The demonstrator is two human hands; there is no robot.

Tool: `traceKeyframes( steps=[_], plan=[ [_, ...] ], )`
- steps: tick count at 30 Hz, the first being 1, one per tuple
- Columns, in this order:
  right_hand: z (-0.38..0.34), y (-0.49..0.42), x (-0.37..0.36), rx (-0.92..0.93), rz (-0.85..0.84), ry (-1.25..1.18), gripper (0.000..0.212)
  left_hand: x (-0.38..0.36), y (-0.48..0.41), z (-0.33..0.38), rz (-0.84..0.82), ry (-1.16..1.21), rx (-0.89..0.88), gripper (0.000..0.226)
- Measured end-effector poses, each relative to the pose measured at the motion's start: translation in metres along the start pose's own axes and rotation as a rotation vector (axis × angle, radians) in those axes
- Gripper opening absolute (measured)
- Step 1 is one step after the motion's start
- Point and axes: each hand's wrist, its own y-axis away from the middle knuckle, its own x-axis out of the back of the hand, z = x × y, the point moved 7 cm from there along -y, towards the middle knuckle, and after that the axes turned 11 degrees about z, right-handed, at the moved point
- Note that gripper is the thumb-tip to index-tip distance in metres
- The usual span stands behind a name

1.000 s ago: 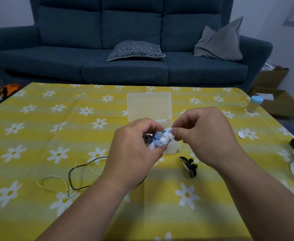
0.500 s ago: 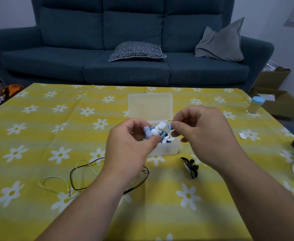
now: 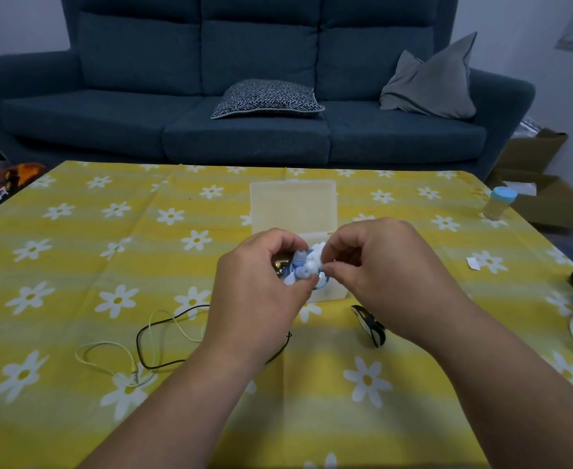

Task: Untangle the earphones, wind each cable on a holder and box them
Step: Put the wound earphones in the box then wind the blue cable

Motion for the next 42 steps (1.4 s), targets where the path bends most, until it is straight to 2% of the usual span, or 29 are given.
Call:
traceKeyframes(
  steps=[6,11,17,30,34,40,42],
  plan=[
    [-0.002,0.000,0.001,-0.002,-0.015,0.028,0.015,0.001,0.002,0.005,0.003,-0.066,-0.104,0.027],
    [-0.002,0.002,0.000,-0.001,-0.088,0.024,0.008,0.003,0.000,0.006,0.015,-0.073,-0.149,0.026],
    [-0.010,0.002,0.002,0.120,-0.049,0.026,0.012,-0.001,0.004,0.006,-0.035,-0.032,-0.151,0.021],
    [-0.001,-0.001,-0.001,0.023,-0.018,-0.314,0.022,-0.010,0.000,-0.008,-0.116,0.481,0.195,0.020],
    [-0.003,-0.002,-0.002,0.014,0.004,-0.402,0.020,-0.009,0.002,-0.010,-0.072,0.550,0.295,0.027],
    [-0.005,-0.001,0.000,0.006,0.105,-0.447,0.017,-0.010,0.004,-0.013,-0.035,0.611,0.383,0.004],
    [-0.007,0.000,-0.002,0.009,0.114,-0.443,0.014,-0.009,0.004,-0.013,-0.001,0.606,0.398,0.011]
  ],
)
